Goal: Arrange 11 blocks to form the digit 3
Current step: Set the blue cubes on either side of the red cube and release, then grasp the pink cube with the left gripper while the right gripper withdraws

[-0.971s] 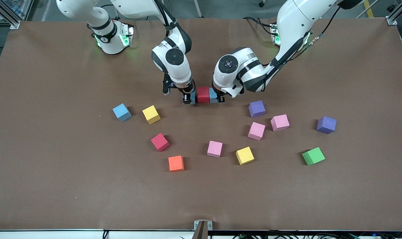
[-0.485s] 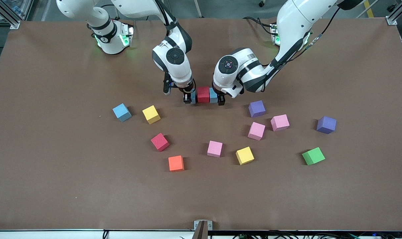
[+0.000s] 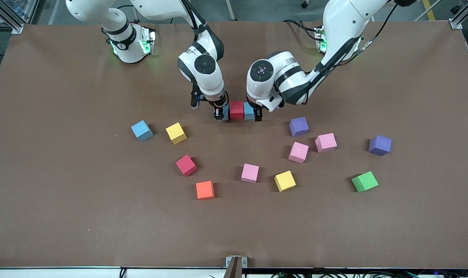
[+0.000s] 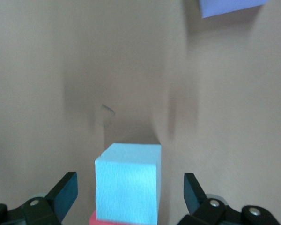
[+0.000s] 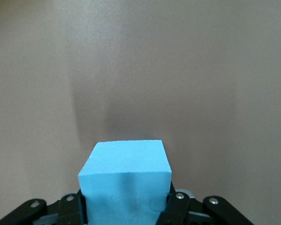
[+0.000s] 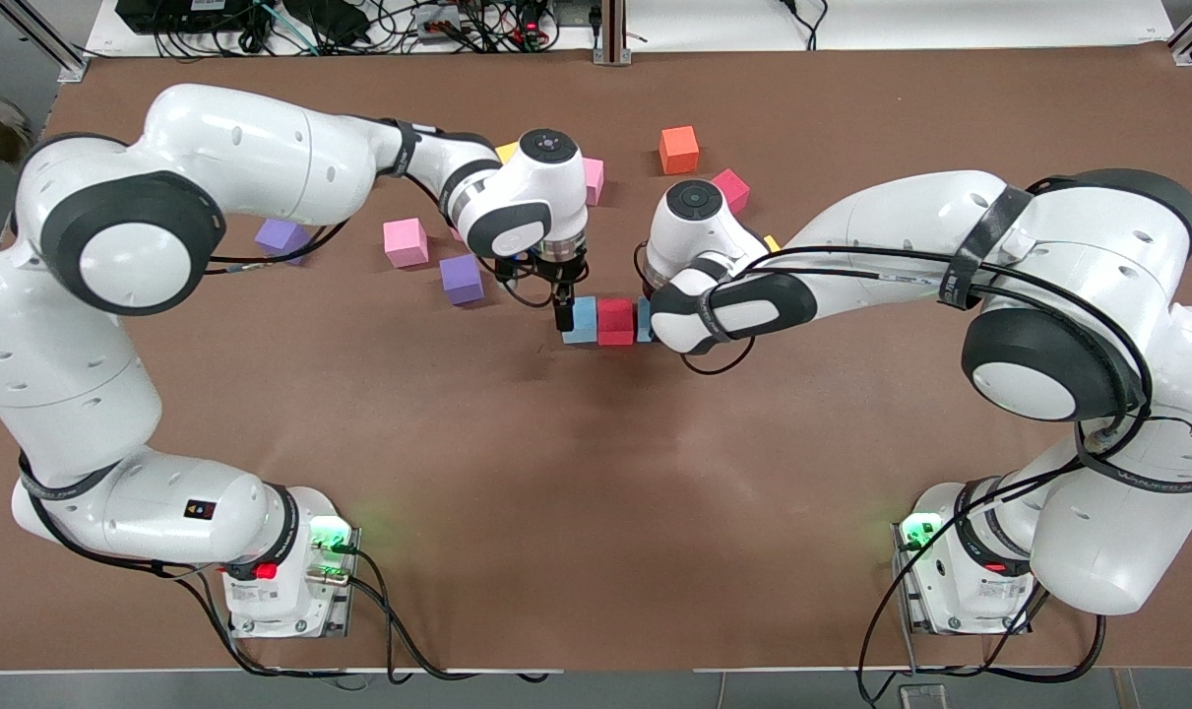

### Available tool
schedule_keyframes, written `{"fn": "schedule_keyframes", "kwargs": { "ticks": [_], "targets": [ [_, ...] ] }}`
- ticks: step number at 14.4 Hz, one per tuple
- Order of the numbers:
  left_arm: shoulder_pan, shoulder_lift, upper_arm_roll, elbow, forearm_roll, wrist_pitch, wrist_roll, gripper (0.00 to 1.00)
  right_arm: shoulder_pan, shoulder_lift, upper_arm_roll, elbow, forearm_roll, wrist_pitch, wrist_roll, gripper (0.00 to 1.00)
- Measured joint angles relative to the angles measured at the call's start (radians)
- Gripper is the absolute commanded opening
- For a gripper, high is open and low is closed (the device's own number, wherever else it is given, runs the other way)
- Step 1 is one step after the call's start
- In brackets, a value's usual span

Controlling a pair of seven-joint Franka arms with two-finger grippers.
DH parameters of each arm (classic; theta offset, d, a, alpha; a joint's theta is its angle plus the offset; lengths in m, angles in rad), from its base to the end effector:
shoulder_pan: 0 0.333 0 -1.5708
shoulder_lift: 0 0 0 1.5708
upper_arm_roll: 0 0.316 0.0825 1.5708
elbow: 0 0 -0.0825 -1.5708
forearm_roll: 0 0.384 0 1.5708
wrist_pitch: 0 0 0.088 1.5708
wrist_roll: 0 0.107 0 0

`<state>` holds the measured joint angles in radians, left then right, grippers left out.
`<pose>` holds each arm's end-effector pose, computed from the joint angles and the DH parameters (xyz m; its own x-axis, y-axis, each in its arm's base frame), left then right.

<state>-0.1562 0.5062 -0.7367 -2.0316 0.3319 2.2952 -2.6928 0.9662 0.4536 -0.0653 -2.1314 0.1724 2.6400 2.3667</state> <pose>0.3806 -0.4467 0.2459 -0.0414 0.9990 0.0186 0.9912 0.0434 -0.1252 0.3631 0.4512 0.1969 -0.0367 -0.9960 -0.0818 -0.9993 0.0362 0.0075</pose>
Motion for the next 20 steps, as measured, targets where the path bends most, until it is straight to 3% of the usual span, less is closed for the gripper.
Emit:
{"fn": "schedule_keyframes", "kwargs": {
  "ticks": [6, 12, 15, 20],
  "targets": [
    [0.02, -0.058, 0.013, 0.171, 0.0, -0.249, 0.205, 1.0, 0.002, 0.0, 0.005, 0.0, 0.0, 0.001, 0.001, 0.0],
    [0.095, -0.042, 0.033, 0.303, 0.0, -0.313, 0.486, 1.0, 0.003, 0.0, 0.006, 0.0, 0.0, 0.002, 0.002, 0.0],
    [0.096, -0.002, 0.077, 0.391, 0.008, -0.314, 0.615, 1.0, 0.003, 0.0, 0.007, 0.0, 0.0, 0.002, 0.003, 0.0],
    [0.096, 0.148, 0.125, 0.56, 0.079, -0.314, 0.747, 1.0, 0.003, 0.0, 0.008, 0.001, 0.006, 0.004, 0.006, 0.0]
  ]
}}
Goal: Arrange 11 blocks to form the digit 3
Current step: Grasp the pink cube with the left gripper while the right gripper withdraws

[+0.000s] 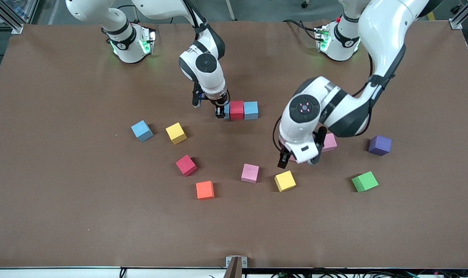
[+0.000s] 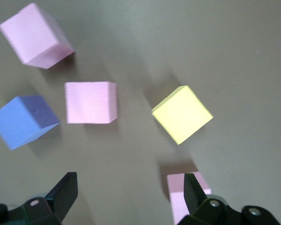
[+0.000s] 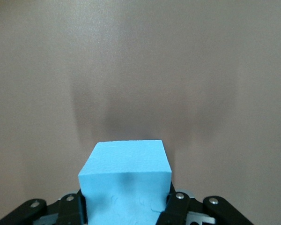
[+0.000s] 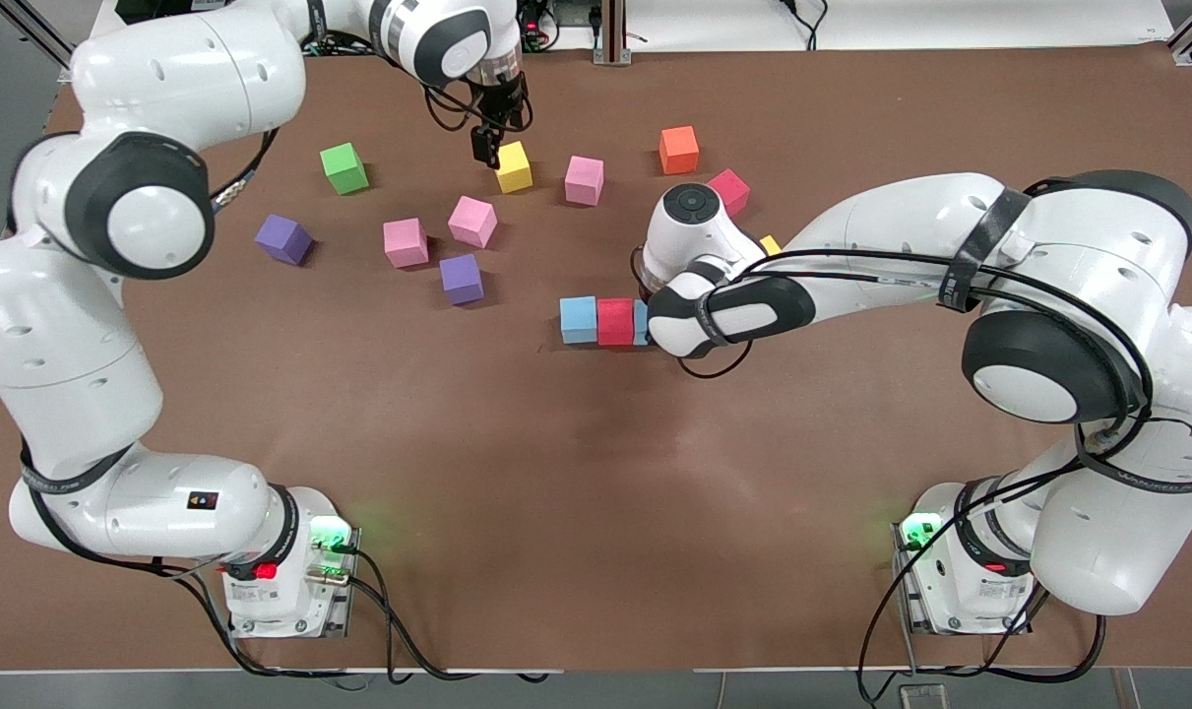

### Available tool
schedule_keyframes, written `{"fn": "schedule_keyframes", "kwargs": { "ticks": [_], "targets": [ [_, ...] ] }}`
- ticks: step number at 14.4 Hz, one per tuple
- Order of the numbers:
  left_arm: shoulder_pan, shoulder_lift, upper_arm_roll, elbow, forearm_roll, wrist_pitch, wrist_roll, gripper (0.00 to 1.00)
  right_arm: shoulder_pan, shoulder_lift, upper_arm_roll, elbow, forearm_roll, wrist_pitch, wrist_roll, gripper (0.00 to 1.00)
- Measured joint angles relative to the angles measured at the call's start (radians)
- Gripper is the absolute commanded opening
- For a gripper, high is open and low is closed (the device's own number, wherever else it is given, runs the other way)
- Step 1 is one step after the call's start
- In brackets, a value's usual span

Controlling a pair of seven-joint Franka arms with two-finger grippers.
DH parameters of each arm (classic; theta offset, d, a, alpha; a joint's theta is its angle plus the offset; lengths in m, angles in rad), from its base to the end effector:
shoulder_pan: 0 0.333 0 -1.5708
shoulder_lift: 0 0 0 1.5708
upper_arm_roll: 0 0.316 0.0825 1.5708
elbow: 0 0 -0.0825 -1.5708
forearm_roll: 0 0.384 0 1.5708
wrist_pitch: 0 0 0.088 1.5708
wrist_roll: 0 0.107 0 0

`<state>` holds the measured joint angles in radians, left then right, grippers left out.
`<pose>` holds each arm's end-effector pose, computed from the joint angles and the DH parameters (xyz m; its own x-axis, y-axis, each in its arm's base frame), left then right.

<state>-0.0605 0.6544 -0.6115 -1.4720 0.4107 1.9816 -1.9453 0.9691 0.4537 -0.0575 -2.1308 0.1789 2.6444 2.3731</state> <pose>0.6091 -0.3527 0.3427 0.3640 0.9312 0.0208 0.9314 -0.3638 -0.0135 0.3588 0.4554 0.1973 -0.0391 -0.9952 -0.0892 -0.9992 0.0383 0.0103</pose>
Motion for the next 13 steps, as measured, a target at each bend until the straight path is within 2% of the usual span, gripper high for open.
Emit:
{"fn": "schedule_keyframes", "kwargs": {
  "ticks": [4, 6, 11, 13],
  "targets": [
    [-0.005, 0.107, 0.012, 0.129, 0.0, 0.015, 0.015, 1.0, 0.0, 0.0, 0.001, 0.0, 0.0, 0.001, 0.001, 0.0],
    [-0.012, 0.155, 0.012, 0.172, 0.0, 0.069, -0.041, 1.0, 0.0, 0.0, 0.001, 0.0, 0.0, 0.001, 0.001, 0.0],
    [-0.068, 0.24, 0.029, 0.188, 0.0, 0.239, -0.203, 1.0, 0.0, 0.0, -0.001, 0.0, 0.001, 0.002, 0.001, 0.0],
    [-0.112, 0.259, 0.065, 0.189, 0.0, 0.277, -0.248, 1.0, 0.0, 0.0, -0.002, 0.0, 0.001, 0.002, 0.001, 0.0]
  ]
}}
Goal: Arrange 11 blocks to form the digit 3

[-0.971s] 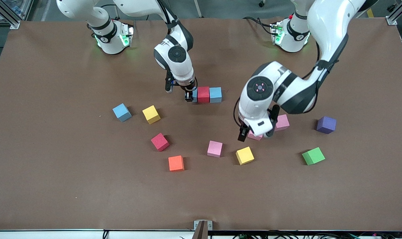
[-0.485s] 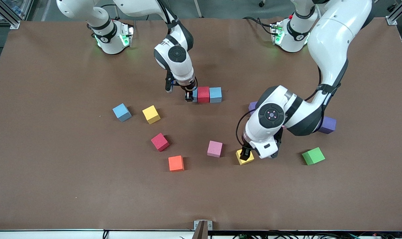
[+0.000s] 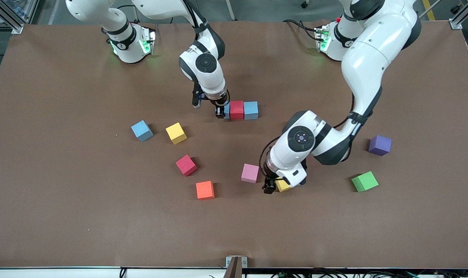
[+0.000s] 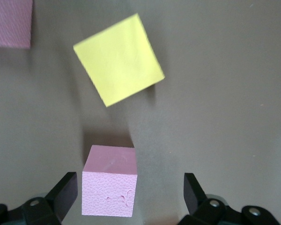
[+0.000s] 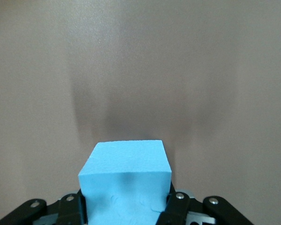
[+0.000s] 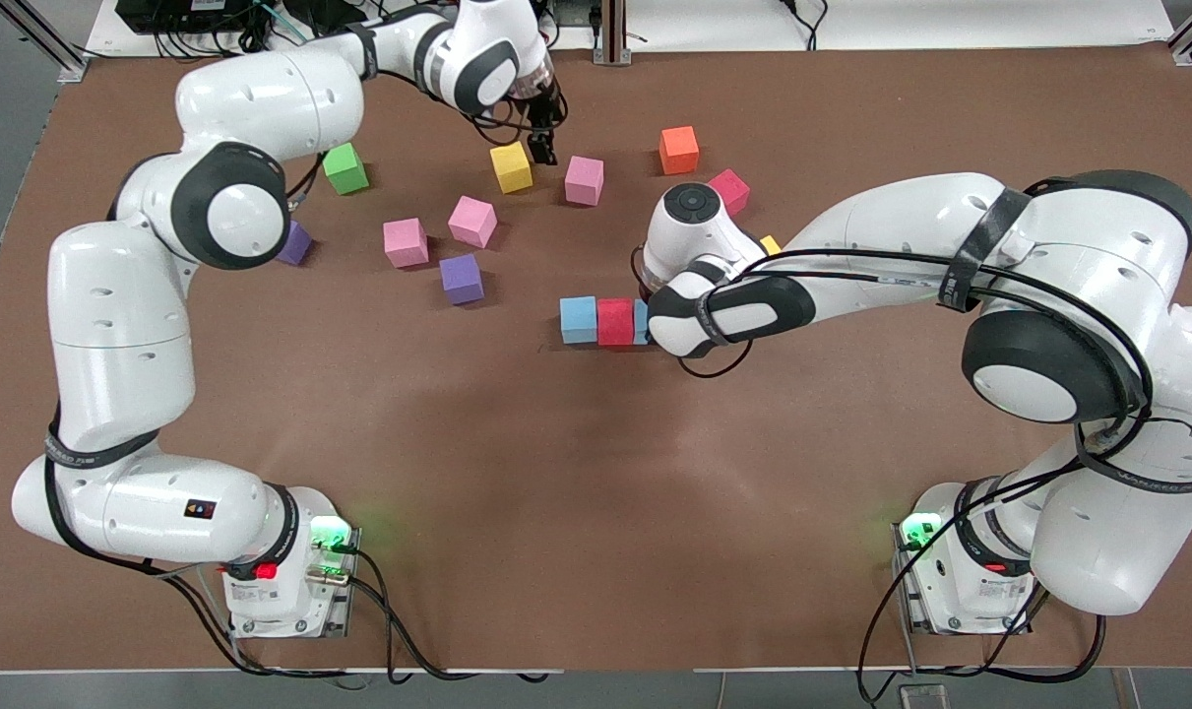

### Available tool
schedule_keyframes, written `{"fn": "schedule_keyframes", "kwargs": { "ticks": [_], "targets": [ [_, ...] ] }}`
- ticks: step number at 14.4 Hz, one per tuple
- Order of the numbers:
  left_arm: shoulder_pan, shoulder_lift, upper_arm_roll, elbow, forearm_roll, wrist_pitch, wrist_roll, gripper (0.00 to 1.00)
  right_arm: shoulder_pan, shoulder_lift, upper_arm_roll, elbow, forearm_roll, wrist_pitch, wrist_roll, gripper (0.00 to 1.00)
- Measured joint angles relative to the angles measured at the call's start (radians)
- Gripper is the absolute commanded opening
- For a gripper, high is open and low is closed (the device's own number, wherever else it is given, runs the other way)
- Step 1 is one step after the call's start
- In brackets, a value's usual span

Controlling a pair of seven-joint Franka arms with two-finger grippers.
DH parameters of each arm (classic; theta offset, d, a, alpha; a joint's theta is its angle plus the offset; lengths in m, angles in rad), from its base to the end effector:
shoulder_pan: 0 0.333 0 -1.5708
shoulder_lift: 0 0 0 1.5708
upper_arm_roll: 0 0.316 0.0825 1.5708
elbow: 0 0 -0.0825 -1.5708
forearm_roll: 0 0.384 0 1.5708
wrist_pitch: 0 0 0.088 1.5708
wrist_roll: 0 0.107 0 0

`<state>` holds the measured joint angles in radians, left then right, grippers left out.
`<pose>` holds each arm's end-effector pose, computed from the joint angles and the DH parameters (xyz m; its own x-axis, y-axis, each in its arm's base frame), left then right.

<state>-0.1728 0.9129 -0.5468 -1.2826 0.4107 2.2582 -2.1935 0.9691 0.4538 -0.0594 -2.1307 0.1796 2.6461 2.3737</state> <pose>0.6497 -0.4021 0.2645 0.1176 0.9792 -0.1651 0.9883 -0.0992 0.1160 0.3598 0.4548 0.1975 -0.0420 -0.9950 -0.0902 -0.9991 0.0413 0.0087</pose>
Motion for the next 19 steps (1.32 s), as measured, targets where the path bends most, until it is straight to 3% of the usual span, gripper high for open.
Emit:
{"fn": "schedule_keyframes", "kwargs": {
  "ticks": [2, 9, 15, 16, 19],
  "targets": [
    [-0.04, 0.013, 0.033, 0.001, 0.0, 0.013, -0.025, 1.0, 0.0, 0.0, -0.001, 0.0, 0.0, 0.0, 0.0, 0.0],
    [-0.087, 0.029, 0.045, 0.002, 0.0, 0.004, -0.044, 1.0, -0.001, 0.0, -0.006, 0.004, 0.0, 0.005, 0.0, 0.0],
    [-0.159, 0.045, 0.121, 0.003, 0.0, 0.017, -0.044, 0.99, -0.001, 0.0, -0.006, 0.009, 0.0, 0.007, 0.0, 0.0],
    [-0.16, 0.047, 0.121, 0.004, 0.0, 0.02, -0.044, 0.95, -0.001, 0.001, -0.006, 0.009, 0.0, 0.007, 0.0, 0.0],
    [-0.16, 0.055, 0.123, 0.004, 0.0, 0.042, -0.044, 0.62, -0.001, 0.006, -0.004, 0.009, 0.0, 0.007, 0.0, 0.0]
  ]
}}
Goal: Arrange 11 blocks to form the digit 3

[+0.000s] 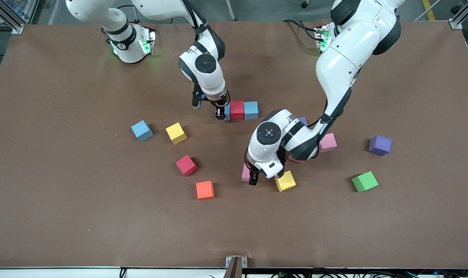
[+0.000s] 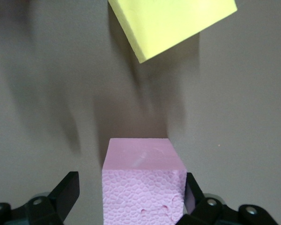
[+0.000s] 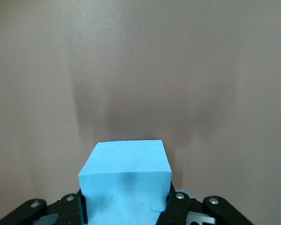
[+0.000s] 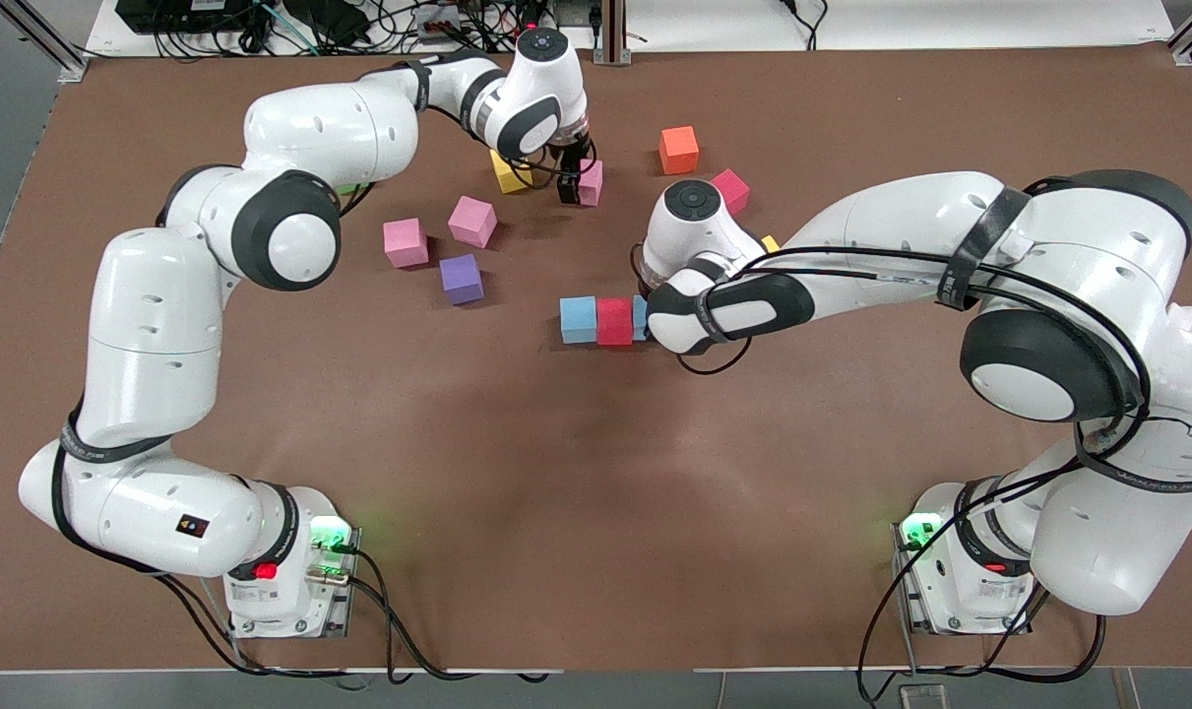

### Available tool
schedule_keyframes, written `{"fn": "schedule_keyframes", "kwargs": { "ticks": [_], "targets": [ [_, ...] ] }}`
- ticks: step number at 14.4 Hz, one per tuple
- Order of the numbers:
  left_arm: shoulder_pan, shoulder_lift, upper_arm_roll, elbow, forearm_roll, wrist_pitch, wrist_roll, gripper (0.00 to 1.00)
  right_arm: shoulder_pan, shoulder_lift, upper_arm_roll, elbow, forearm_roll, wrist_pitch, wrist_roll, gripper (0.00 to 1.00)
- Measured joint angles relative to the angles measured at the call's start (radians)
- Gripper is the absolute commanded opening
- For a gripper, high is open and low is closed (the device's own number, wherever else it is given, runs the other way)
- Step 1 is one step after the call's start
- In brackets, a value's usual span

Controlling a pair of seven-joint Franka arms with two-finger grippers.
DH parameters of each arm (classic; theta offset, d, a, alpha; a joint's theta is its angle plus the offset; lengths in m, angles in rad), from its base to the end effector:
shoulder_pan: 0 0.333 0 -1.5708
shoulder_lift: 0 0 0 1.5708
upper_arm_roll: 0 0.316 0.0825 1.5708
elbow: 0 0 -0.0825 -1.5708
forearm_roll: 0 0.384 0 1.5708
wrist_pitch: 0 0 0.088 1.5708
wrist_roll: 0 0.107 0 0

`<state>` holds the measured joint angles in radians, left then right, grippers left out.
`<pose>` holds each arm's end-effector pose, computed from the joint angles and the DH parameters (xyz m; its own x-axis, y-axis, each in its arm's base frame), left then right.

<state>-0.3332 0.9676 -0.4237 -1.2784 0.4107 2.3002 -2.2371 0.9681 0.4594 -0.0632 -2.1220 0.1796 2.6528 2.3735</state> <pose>0.6136 -0.4492 0.2061 0.1583 0.9831 -0.0923 0.9833 -0.1484 0.1058 0.3641 0.4556 0.1982 -0.0456 -0.9943 -0.0965 -0.9990 0.0457 0.0006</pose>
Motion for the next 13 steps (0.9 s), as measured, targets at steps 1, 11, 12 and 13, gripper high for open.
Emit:
{"fn": "schedule_keyframes", "kwargs": {
  "ticks": [1, 11, 12, 13],
  "targets": [
    [0.0, 0.003, 0.0, 0.0, 0.0, 0.008, 0.0, 0.5, 0.0, 0.001, 0.0, 0.0, 0.0, 0.0, 0.0, 0.0],
    [0.028, -0.01, 0.004, 0.032, 0.0, -0.013, 0.077, 0.15, 0.0, 0.007, 0.0, 0.009, 0.0, -0.002, 0.0, 0.54],
    [0.031, -0.02, 0.004, 0.035, 0.0, -0.032, 0.101, 0.15, 0.0, 0.008, 0.0, 0.009, 0.0, -0.003, 0.0, 0.78],
    [0.033, -0.033, 0.004, 0.036, 0.0, -0.05, 0.125, 0.15, 0.0, 0.008, 0.0, 0.01, 0.0, -0.004, 0.0, 0.98]
  ]
}}
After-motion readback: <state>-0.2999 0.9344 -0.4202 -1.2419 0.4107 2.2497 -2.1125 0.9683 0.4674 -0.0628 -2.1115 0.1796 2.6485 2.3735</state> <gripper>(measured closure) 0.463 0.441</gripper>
